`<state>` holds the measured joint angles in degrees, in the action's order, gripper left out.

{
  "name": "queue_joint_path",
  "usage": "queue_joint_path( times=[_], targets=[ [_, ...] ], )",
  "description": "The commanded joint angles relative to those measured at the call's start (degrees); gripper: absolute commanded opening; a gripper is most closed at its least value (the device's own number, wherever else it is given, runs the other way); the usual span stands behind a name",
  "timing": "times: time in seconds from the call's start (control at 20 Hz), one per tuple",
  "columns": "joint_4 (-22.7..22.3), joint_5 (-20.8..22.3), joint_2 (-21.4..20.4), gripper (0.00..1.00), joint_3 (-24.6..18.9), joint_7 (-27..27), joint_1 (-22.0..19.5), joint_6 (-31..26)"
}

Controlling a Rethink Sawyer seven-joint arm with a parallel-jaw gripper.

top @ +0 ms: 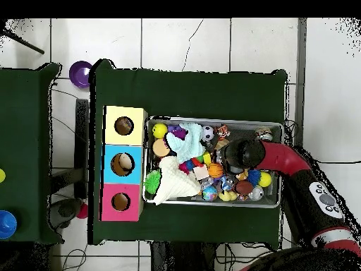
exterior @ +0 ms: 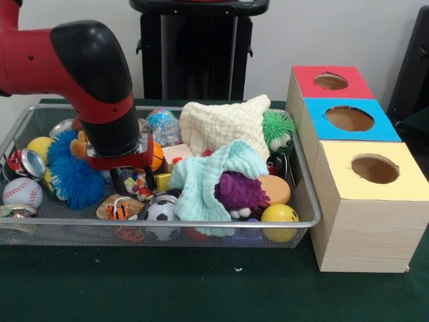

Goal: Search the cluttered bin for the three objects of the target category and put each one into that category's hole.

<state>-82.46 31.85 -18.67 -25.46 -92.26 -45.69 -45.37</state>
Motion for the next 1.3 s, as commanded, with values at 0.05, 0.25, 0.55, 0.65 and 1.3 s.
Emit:
queue_joint_path(
  times=[0.05, 0.25, 0.55, 0.65, 1.3],
  targets=[
    [-0.86, -2.48, 3.57, 1.00, -5.09, 10.58, -0.19, -6.39],
    [-0.95, -2.21, 3.24, 0.00, -5.76, 11.88, -0.07, -7.45],
    [-3.94, -3.99, -1.85, 0.00, -6.79, 10.10, 0.58, -10.45],
    [-4.75, -4.98, -3.82, 0.00, -7.17, 9.69, 0.72, -12.10],
    [-7.72, -12.66, -17.84, 0.00, -10.56, 8.44, 0.65, -25.43]
  ],
)
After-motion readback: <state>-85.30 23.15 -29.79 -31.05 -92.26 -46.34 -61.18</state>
